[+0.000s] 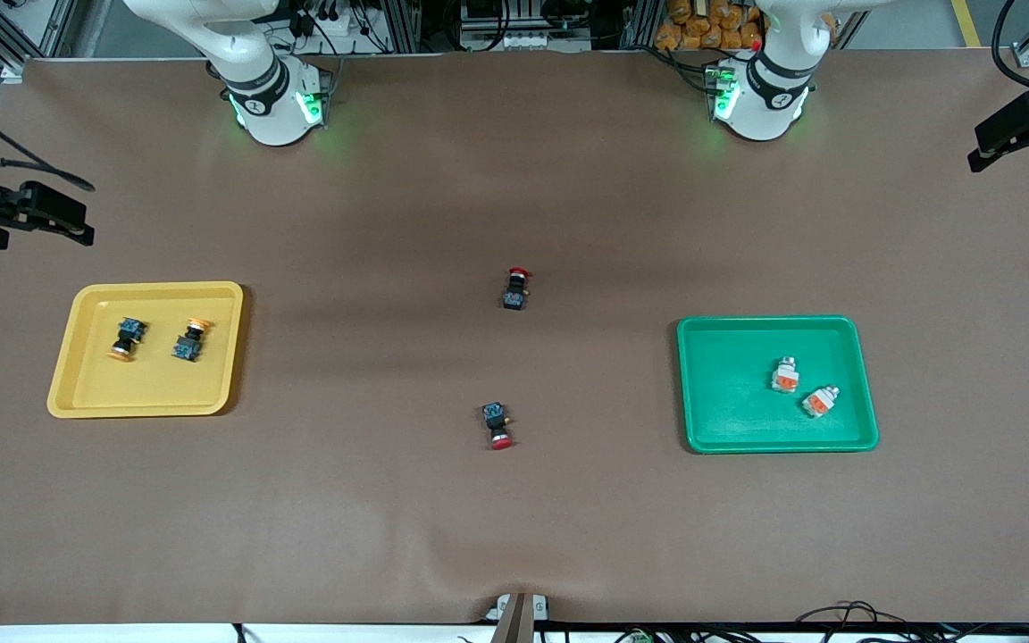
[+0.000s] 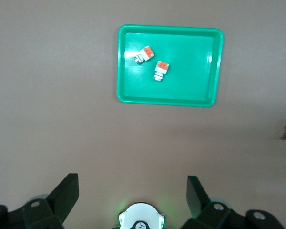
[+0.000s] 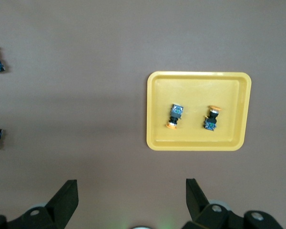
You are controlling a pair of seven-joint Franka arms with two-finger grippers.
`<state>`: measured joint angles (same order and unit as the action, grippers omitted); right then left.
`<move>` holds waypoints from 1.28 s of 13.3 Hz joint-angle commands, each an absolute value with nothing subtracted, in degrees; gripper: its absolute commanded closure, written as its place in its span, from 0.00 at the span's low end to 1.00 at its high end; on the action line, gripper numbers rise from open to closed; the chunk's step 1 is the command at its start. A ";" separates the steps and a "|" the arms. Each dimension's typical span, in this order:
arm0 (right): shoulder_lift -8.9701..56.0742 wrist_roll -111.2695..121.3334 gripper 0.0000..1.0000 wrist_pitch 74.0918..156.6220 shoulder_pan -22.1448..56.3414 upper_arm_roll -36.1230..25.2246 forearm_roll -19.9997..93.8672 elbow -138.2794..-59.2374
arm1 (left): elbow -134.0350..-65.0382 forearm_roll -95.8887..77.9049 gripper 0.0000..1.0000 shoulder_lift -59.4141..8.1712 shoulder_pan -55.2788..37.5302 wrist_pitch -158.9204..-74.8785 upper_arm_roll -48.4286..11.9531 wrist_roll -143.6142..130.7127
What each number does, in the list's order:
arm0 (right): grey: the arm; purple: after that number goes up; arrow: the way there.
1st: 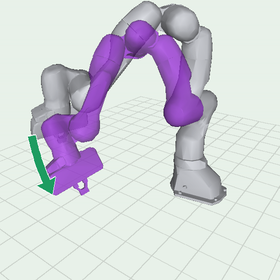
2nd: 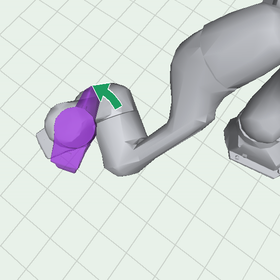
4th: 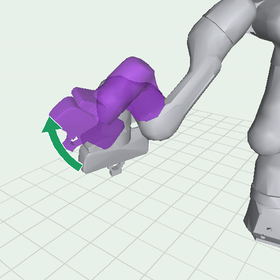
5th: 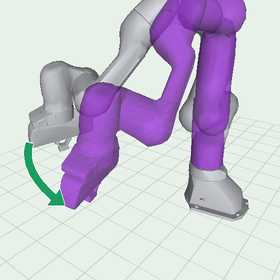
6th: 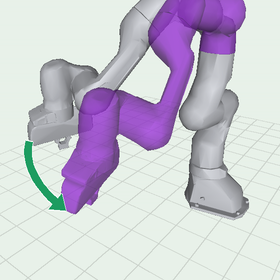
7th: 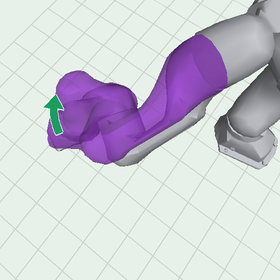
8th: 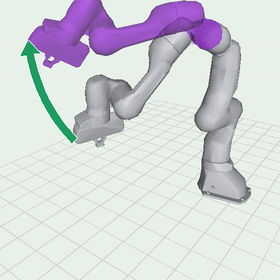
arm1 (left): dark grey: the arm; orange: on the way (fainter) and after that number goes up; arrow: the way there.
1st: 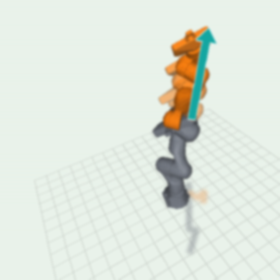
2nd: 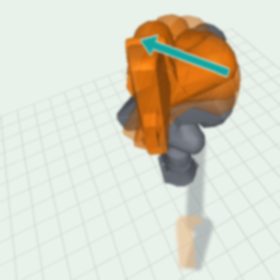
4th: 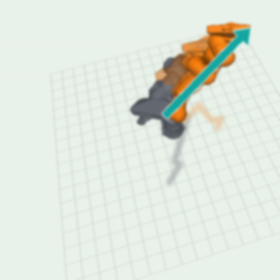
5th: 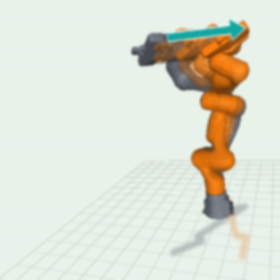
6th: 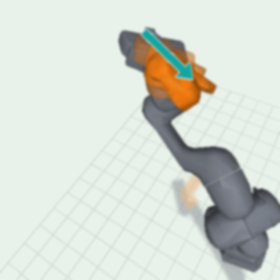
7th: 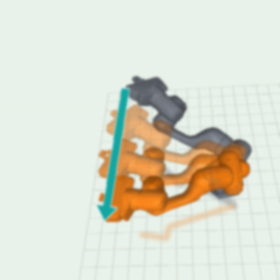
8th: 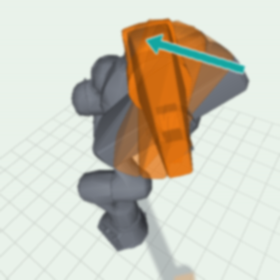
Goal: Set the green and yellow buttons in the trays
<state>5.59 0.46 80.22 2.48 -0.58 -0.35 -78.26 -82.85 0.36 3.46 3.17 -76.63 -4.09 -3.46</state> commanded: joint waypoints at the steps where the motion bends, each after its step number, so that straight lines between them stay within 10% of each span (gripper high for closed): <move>1: -6.75 1.14 0.00 89.72 2.29 -0.88 -1.58 -98.14 | -82.62 -1.05 0.00 3.78 3.52 -76.03 -3.87 -2.46; 17: -3.52 9.75 0.00 89.38 1.85 -0.70 -4.13 -91.32 | -84.02 -0.97 0.00 4.48 4.66 -75.50 -4.39 -2.46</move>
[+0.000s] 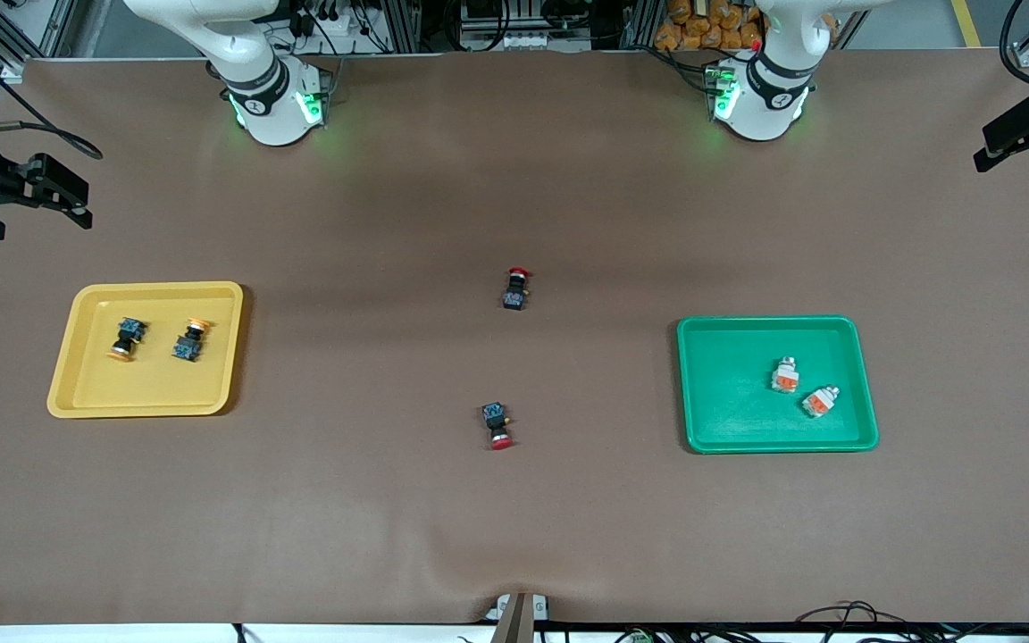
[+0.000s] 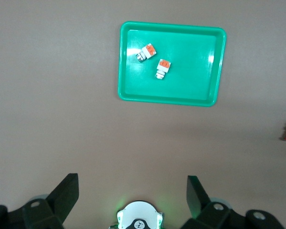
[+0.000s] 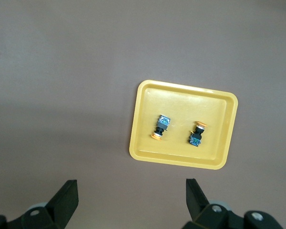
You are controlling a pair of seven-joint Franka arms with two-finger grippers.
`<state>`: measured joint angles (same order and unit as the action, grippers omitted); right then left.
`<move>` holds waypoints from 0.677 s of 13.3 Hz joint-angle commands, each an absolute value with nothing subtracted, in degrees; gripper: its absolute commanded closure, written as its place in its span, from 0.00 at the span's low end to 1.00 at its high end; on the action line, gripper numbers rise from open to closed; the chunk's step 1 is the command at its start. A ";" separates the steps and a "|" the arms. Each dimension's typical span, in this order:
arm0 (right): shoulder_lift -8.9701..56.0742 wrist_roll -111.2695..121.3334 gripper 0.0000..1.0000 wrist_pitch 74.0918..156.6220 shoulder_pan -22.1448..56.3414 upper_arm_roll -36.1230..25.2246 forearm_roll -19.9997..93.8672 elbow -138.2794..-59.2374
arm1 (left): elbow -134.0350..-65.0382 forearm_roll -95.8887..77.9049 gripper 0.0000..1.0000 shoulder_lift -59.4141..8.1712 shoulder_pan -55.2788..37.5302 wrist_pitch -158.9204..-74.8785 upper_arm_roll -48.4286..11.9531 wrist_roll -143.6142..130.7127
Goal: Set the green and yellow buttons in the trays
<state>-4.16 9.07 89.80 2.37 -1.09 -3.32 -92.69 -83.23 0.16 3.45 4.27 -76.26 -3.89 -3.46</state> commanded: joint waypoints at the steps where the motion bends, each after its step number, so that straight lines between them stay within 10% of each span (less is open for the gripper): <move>1: -3.52 9.76 0.00 89.38 1.93 -0.70 -4.13 -91.32 | -84.20 -0.79 0.00 4.74 4.48 -75.24 -4.48 -2.55; 9: -0.36 9.41 0.00 86.75 1.67 -0.70 -3.70 -87.19 | -85.07 -0.79 0.00 3.52 3.96 -77.51 -6.58 -3.16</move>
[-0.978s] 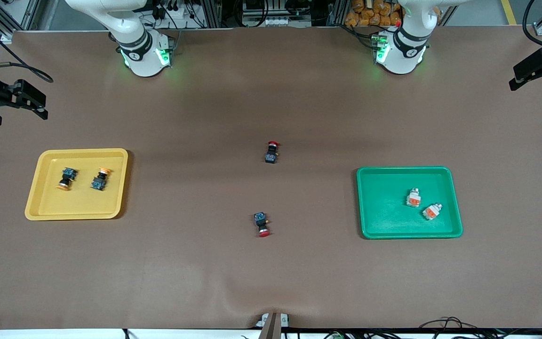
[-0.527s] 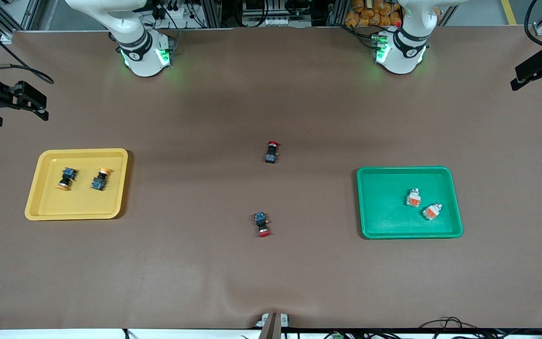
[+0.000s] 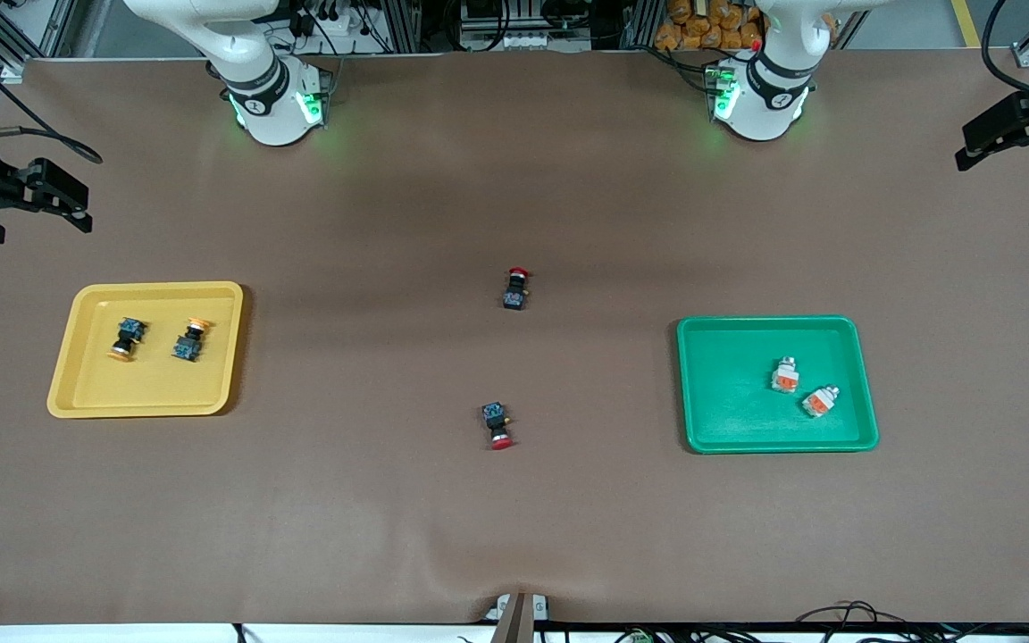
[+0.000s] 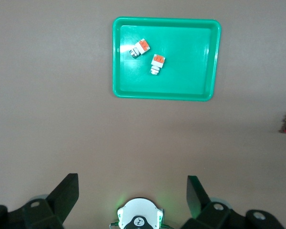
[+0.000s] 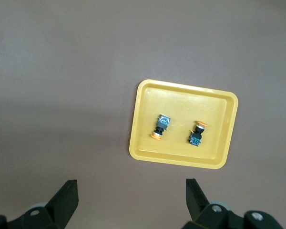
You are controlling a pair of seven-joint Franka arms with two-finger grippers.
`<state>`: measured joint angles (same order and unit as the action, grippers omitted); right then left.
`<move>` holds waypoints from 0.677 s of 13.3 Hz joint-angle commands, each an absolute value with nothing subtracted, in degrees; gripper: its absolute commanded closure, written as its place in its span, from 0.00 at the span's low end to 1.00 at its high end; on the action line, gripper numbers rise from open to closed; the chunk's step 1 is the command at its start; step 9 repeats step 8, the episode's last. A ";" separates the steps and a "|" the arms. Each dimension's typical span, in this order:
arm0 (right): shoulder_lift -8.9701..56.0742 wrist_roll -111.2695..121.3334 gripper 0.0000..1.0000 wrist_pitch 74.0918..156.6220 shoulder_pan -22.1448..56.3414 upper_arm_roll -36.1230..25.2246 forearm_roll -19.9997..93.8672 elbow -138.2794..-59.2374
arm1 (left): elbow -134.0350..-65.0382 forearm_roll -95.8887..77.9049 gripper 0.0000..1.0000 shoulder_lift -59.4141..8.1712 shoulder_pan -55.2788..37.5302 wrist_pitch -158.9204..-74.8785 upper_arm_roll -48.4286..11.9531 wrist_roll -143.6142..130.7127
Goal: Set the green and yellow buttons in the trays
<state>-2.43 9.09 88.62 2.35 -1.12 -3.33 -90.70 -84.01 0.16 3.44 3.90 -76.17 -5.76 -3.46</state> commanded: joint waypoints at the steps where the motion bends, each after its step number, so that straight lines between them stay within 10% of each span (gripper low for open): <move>1: -0.18 8.88 0.00 86.75 1.58 -0.79 -1.60 -87.10 | -86.73 -0.88 0.00 3.86 4.22 -79.00 -7.11 -3.16; 9: -0.18 1.49 0.00 86.75 1.58 -0.97 2.29 -87.01 | -87.19 -0.79 0.00 2.90 3.96 -82.35 -7.21 -3.25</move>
